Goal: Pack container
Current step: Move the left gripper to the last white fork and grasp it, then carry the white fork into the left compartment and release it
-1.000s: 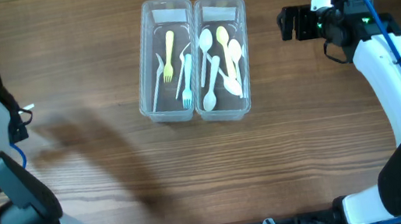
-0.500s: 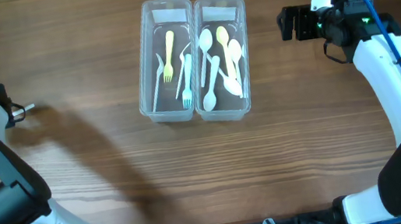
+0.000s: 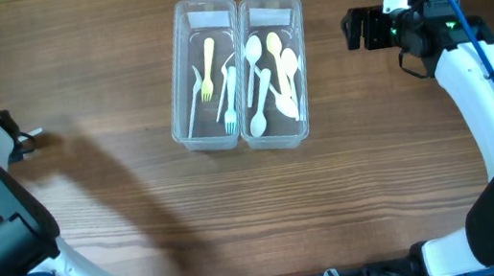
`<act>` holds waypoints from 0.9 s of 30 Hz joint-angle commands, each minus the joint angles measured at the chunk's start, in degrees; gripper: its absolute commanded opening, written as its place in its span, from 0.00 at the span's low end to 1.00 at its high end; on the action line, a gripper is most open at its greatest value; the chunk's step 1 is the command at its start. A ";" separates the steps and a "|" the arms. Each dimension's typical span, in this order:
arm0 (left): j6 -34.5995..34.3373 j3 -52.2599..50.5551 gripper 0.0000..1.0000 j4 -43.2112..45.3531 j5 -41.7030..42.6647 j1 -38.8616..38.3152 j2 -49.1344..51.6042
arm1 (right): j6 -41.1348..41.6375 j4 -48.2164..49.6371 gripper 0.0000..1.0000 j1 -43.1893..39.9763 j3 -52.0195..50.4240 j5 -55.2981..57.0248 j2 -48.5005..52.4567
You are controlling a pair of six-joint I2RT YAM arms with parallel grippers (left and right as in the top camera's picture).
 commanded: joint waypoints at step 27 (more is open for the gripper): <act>-3.56 0.13 0.05 -2.95 6.91 1.81 8.70 | -0.61 0.20 1.00 0.02 0.11 0.52 -0.63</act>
